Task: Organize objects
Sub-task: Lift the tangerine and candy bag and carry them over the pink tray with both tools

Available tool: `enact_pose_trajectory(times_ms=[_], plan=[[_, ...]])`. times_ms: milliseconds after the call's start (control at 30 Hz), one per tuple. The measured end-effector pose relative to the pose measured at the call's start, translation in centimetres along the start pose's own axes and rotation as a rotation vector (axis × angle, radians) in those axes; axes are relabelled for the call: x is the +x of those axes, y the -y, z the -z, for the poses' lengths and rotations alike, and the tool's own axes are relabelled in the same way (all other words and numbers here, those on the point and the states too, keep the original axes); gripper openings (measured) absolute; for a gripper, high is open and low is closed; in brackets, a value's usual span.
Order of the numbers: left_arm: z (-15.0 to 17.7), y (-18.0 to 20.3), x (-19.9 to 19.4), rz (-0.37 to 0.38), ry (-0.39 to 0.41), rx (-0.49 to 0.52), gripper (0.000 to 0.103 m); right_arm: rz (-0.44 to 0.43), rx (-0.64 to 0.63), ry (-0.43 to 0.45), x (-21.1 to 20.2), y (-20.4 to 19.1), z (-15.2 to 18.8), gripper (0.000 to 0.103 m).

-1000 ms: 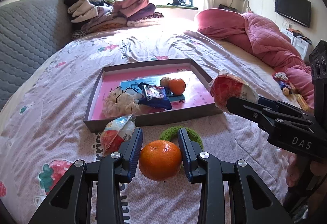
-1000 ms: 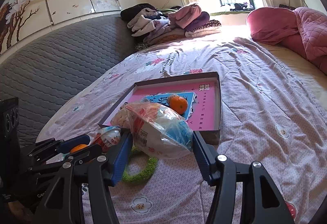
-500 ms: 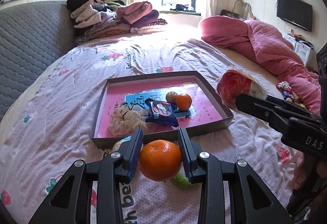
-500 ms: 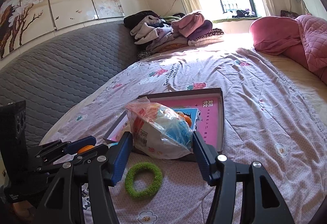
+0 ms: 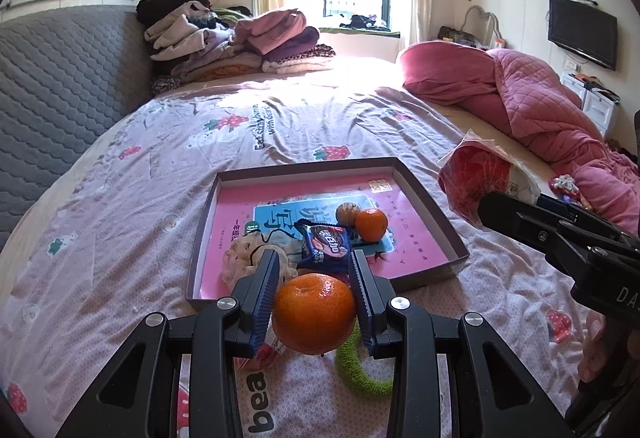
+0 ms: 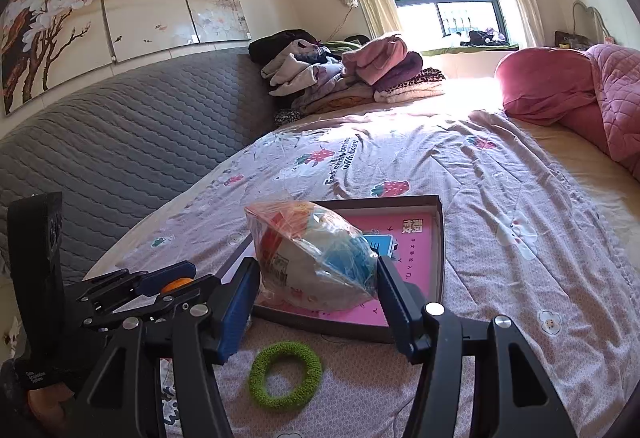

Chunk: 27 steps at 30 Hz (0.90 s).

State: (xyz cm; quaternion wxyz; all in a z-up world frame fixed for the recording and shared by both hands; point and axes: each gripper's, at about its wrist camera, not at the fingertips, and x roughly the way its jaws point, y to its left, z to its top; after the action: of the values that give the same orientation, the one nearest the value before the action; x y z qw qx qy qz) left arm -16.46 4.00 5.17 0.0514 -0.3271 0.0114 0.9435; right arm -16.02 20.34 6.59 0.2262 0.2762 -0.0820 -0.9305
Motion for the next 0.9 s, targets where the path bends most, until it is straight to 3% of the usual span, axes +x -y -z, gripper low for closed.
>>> enact_pose_trajectory(times_ms=[900], plan=[[-3.0, -1.3, 2.4, -0.046, 0.009, -0.011, 0.037, 0.015, -0.044, 0.04, 1.8, 1.0, -3.1, 0.059]])
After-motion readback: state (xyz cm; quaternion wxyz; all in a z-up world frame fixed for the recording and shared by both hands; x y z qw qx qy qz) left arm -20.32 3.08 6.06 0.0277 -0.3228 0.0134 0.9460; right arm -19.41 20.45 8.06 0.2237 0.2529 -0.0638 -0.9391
